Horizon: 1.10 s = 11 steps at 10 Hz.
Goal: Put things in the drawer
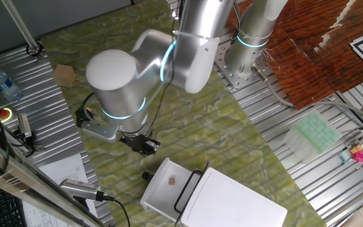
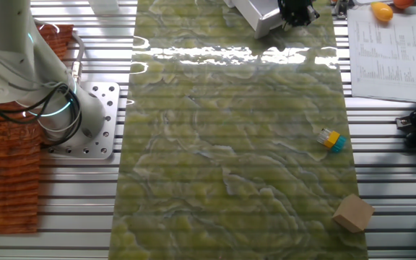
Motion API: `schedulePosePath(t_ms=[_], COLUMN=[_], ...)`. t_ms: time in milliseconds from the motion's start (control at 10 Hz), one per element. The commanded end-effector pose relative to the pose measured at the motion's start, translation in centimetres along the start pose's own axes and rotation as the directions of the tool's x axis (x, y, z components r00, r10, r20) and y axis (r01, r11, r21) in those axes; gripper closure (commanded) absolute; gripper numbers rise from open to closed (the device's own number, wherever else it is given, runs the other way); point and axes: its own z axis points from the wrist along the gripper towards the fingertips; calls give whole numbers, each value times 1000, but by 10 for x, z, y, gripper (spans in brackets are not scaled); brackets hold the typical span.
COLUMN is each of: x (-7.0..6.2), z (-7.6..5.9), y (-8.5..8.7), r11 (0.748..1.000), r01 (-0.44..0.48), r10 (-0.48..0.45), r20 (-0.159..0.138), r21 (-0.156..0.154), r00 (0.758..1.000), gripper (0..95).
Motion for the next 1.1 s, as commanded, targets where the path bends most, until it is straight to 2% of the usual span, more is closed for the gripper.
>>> schedulePosePath(t_ms=[100,300,400,500,600,900,1000,1100], x=[1,2,3,1,1,1,1,4], z=[2,9,12,9,9,9,9,3], y=[3,9,11,11,11,11,11,15], r11=[1000,999,999,999,998,992,992,992], r01=[-12,-23,-22,-37,-64,-122,-122,-130], r10=[12,24,24,38,65,121,120,129], r20=[-11,-35,-37,-28,-38,-92,-98,-114], r21=[20,44,48,39,26,-16,-18,1], r00=[1000,999,999,999,997,988,988,985], gripper=[950,950,950,950,950,950,950,950])
